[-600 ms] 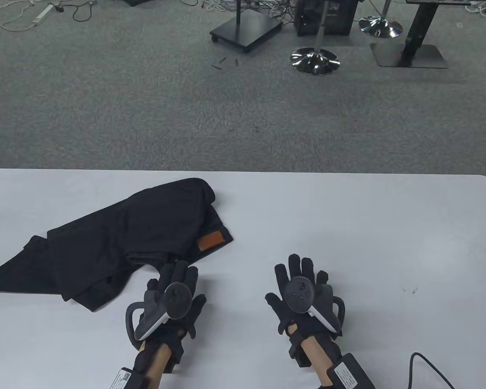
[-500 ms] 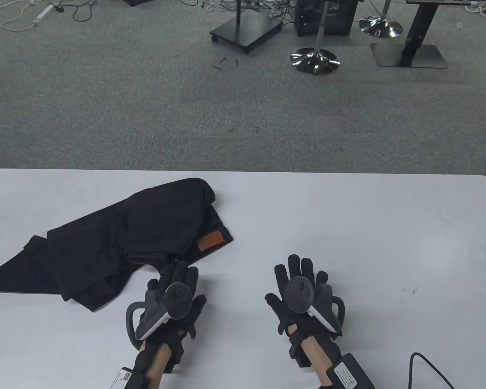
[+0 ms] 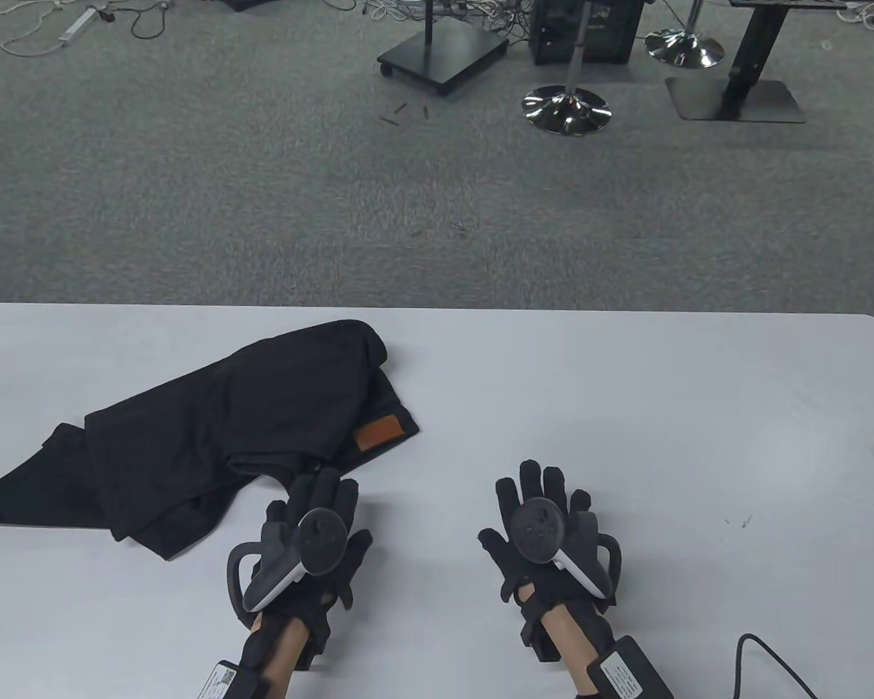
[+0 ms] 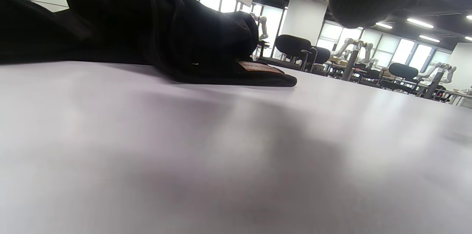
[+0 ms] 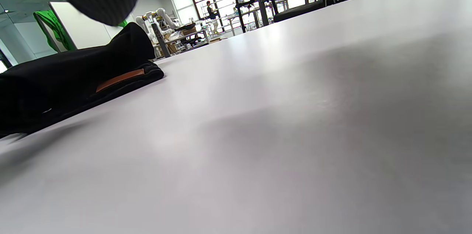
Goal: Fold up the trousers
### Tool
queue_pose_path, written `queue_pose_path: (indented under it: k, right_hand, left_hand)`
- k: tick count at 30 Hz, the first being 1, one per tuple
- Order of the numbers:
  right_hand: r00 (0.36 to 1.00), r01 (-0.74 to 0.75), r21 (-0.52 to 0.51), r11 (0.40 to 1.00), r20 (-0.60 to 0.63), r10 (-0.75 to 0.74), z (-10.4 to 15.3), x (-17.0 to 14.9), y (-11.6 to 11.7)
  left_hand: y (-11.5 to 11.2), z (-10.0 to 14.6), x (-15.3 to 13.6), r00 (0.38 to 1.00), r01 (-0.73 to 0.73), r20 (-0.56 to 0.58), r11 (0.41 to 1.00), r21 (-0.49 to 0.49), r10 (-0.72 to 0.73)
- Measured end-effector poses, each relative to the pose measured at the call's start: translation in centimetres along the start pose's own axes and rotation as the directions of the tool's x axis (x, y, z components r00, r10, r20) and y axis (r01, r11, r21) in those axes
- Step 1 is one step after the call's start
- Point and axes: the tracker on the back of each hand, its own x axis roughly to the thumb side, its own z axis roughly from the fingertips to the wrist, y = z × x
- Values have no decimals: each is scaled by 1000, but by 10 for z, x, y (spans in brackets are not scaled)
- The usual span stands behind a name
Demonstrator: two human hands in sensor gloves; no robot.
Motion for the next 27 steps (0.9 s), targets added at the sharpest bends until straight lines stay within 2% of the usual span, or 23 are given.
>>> queue_pose_path:
  k: [6,14,20,22,27]
  right_hand:
    - [1000,-5,8,1000,-2,5,1,0,0]
    - [1000,-3,19,1000,8,3,1,0,1]
    - [1000,7,26,1000,17,-8,1,1,1]
    - [1000,10,25,1000,19,-11,1,1,0]
    - [1000,9,42,999,25,-10,1,2,2]
  left_hand:
    - [6,0,-2,1000,5,-8,1000,18,-5]
    - [31,-6,-23,994,-49,-97,997,65,56]
    - [46,-18,-78,964,-79,-250,996,45,87]
    - [45,-20,-97,949,-95,-298,995,40,103]
    - [32,-24,-144,902,-191,-404,980,-49,155]
